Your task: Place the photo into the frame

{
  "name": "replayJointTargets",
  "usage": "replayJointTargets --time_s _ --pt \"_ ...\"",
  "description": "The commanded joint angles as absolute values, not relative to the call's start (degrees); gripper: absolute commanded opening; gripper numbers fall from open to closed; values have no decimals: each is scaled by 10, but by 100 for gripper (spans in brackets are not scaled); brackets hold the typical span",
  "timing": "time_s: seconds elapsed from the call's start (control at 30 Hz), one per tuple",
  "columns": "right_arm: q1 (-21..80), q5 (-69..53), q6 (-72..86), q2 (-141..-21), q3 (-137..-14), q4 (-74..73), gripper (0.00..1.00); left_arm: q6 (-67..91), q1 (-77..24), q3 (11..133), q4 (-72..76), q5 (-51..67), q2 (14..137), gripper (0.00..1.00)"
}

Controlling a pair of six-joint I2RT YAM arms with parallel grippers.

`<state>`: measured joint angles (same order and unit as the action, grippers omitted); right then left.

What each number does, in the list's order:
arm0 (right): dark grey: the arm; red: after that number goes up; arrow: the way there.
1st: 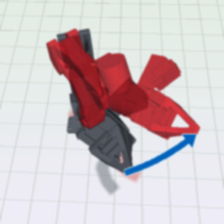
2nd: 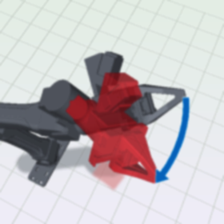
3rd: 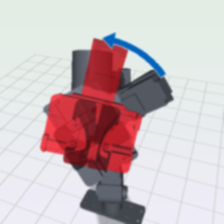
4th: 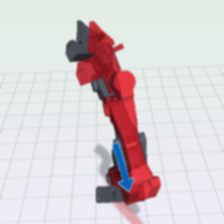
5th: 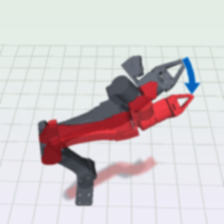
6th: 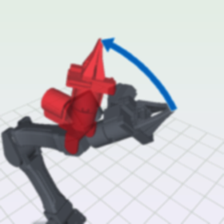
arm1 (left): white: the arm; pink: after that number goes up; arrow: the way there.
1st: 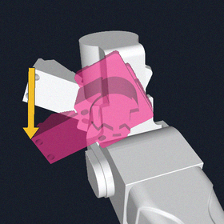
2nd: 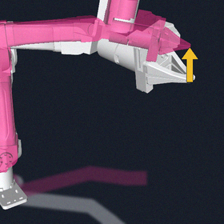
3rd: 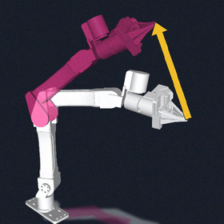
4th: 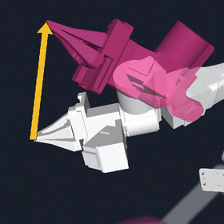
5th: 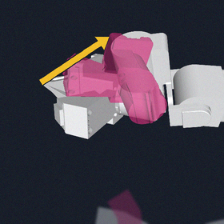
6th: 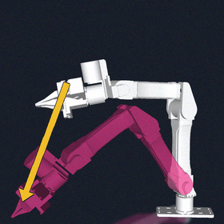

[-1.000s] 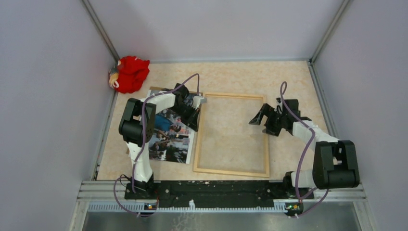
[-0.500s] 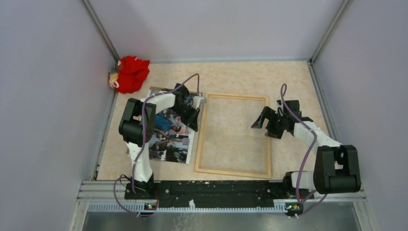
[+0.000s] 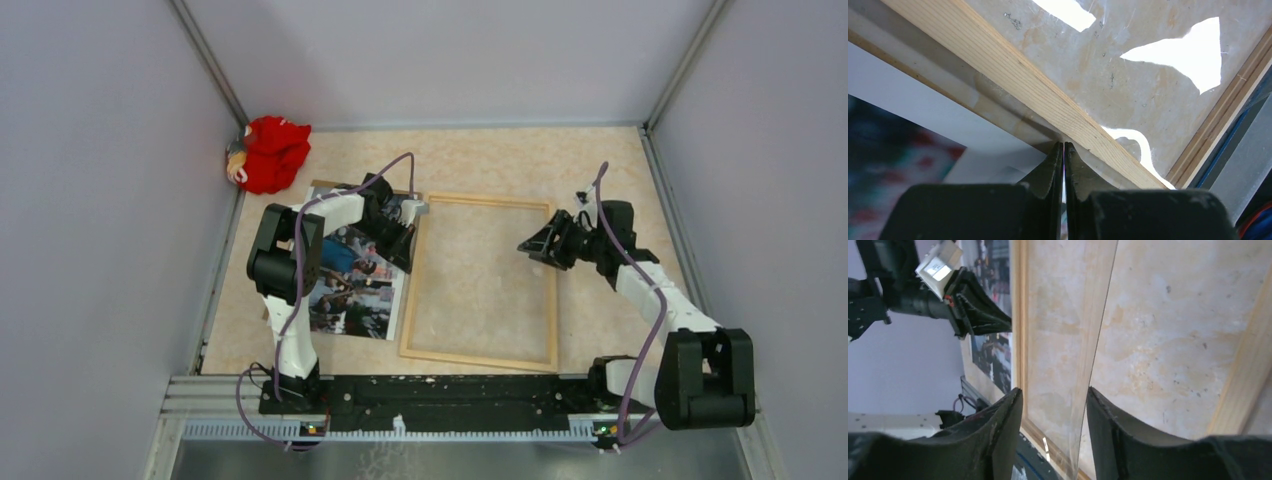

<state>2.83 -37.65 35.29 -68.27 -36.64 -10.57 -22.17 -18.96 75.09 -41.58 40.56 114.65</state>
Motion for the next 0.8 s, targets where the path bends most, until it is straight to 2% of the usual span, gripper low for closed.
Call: replayJointTargets --time_s 0.0,0.33,0.77 --pt "29 -446 383 -670 -347 -25 44 -227 -188 757 -412 404 1153 9" --pt "72 -445 363 -643 -386 -11 5 -225 -188 760 -412 401 1152 8" --pt "82 -447 377 -590 -349 56 0 -224 -182 763 -416 404 1154 7"
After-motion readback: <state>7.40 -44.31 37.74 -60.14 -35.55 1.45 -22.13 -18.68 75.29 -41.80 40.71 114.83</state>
